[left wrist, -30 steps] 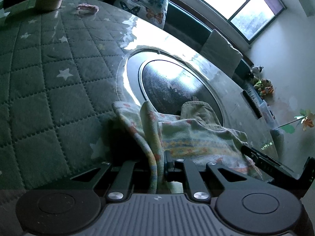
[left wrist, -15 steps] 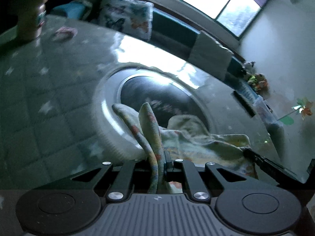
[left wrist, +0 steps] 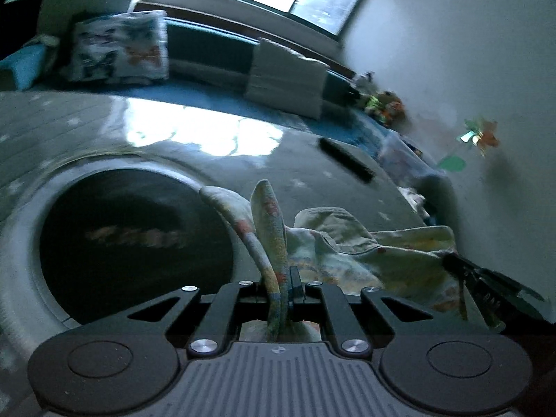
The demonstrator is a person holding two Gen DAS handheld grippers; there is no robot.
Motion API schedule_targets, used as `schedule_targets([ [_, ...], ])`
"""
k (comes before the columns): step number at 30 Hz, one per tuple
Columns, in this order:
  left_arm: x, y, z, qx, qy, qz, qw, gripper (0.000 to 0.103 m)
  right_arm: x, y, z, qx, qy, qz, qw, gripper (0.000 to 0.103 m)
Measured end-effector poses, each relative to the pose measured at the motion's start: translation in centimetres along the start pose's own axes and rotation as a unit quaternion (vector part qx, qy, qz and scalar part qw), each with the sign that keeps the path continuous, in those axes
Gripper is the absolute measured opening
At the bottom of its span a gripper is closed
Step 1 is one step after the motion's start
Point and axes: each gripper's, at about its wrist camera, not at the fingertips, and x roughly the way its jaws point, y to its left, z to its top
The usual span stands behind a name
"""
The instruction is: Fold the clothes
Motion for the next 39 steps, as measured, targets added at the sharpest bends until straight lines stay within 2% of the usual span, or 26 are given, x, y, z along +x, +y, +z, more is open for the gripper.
schedule_targets([
  [10,6.0,-6.3,1.8,0.053,0.025,-0.029,0.9979,0.008,0.0,-5.8,-0.1,0.016,-0.003,-0.074,0.997,0.004],
  [20,10.0,-8.2,0.9,0.075,0.065,-0.025,0.9947,0.009,1.7,-9.0,-2.2,0.036,0.025,-0.107,0.993,0.004],
  [24,10.6,-7.5,0.5,0.078,0.074,-0.008,0.9942,0.014,2.6,-9.6,-3.2,0.042,0.040,-0.116,0.992,0.004],
  [27,10.5,-6.9,0.5,0.085,0.067,0.015,0.9940,0.021,2.8,-9.7,-3.4,0.044,0.045,-0.117,0.991,0.005],
  [29,10.2,-6.5,0.6,0.087,0.061,0.029,0.9939,0.030,2.7,-9.5,-3.4,0.045,0.045,-0.115,0.991,0.007],
  [31,9.8,-6.1,0.8,0.087,0.053,0.037,0.9941,0.031,2.7,-9.3,-3.3,0.046,0.045,-0.113,0.992,0.008],
  [35,9.1,-6.1,1.3,0.087,0.042,0.029,0.9949,0.030,2.6,-9.0,-3.2,0.047,0.044,-0.109,0.992,0.011],
  [39,9.2,-7.6,1.4,0.100,0.044,0.003,0.9940,0.029,2.4,-8.6,-3.1,0.048,0.044,-0.105,0.992,0.011],
])
